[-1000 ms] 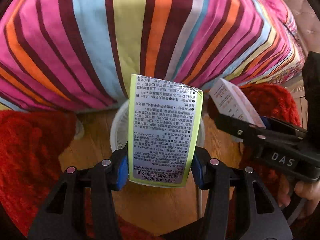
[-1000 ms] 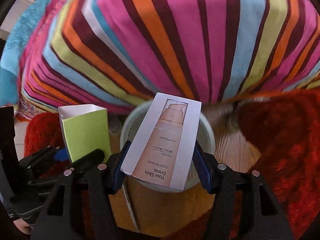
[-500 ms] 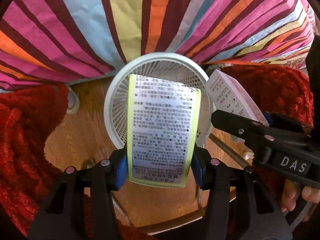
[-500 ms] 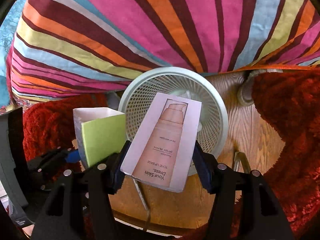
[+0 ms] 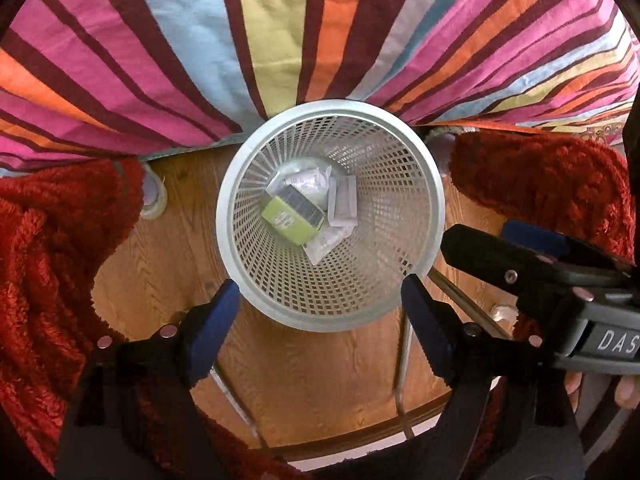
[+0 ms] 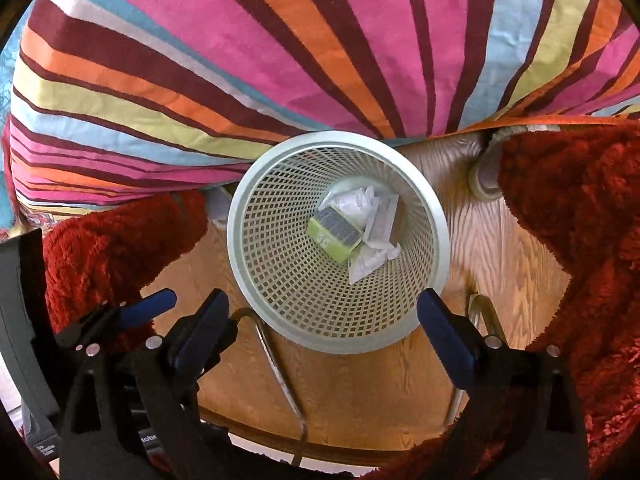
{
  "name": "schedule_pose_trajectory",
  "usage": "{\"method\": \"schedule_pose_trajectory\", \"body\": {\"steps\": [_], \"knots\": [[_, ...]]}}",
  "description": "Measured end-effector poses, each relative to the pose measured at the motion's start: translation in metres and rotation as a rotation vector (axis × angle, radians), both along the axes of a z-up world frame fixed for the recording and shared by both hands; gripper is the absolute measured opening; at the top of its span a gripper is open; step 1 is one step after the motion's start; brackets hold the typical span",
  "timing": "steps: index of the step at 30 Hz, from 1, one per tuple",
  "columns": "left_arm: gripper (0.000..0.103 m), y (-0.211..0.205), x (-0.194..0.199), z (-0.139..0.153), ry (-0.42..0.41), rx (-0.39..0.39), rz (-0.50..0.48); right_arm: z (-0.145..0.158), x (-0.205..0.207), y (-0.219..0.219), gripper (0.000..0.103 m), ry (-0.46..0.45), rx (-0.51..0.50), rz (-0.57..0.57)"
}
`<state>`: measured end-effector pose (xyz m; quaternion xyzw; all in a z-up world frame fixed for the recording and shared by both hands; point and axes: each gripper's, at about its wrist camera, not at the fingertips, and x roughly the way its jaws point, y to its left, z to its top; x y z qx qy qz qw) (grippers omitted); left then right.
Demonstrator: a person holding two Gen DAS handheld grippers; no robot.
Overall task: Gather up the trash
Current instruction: 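Open both tools to drop the boxes into the wastebasket, then move both tools back toward the remaining boxes on the bed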
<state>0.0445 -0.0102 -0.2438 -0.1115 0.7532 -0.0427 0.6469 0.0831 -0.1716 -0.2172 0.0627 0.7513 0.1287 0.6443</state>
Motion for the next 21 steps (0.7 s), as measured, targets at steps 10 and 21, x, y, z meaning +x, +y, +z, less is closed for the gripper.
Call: {"method": "schedule_pose_trajectory", "body": {"steps": [10, 21], "knots": [[0.081, 0.012, -0.001, 0.031, -0.131, 0.028, 0.060, 0.031, -0.002, -0.002, 0.091, -0.154, 0.044, -0.007], [0.081, 0.025, 0.004, 0.099, -0.428, 0.128, 0.079, 0.105, 0.003, -0.009, 0.095, -0.489, 0.105, -0.005]]}}
